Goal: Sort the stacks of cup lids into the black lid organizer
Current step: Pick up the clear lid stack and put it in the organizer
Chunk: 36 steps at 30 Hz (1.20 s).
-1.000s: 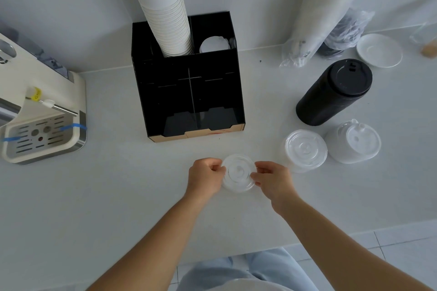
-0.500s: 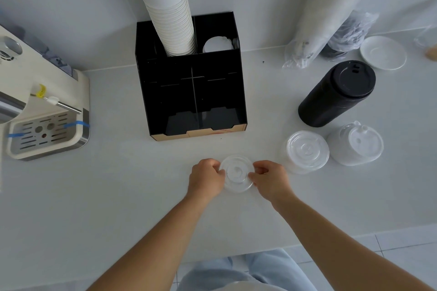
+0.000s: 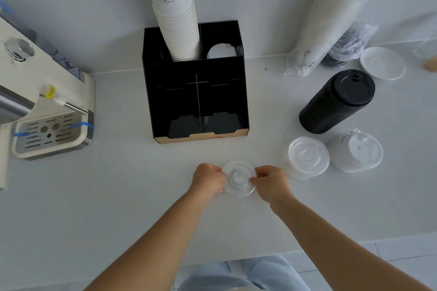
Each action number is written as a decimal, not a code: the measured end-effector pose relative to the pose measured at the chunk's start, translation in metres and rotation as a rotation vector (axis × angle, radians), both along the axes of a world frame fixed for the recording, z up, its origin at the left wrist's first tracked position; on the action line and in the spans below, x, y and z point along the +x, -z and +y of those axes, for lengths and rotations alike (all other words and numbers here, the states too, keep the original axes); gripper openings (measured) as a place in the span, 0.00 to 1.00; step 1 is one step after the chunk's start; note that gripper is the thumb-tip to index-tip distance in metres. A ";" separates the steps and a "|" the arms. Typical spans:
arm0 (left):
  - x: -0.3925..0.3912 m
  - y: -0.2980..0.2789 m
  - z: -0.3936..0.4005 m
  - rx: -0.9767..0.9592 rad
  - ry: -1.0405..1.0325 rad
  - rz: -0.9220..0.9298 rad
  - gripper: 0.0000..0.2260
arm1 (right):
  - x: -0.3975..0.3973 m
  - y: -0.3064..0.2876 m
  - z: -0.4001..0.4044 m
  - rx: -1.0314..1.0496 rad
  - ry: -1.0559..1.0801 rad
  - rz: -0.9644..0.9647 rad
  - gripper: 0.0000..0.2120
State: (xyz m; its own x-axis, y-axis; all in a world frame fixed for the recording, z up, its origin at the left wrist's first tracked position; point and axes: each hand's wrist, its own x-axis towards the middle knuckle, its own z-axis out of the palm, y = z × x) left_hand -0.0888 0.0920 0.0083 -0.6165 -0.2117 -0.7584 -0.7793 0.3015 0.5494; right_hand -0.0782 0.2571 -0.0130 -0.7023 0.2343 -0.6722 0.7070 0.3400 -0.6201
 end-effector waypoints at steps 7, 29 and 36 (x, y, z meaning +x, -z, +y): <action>0.008 -0.009 -0.001 0.105 -0.019 -0.014 0.04 | -0.001 -0.004 0.010 -0.096 0.037 -0.022 0.10; 0.006 -0.042 -0.041 0.340 -0.274 0.292 0.12 | -0.032 -0.074 -0.003 -0.251 -0.099 0.161 0.14; -0.004 -0.058 -0.061 0.409 -0.456 0.393 0.09 | -0.060 -0.099 -0.035 -0.229 -0.195 0.244 0.13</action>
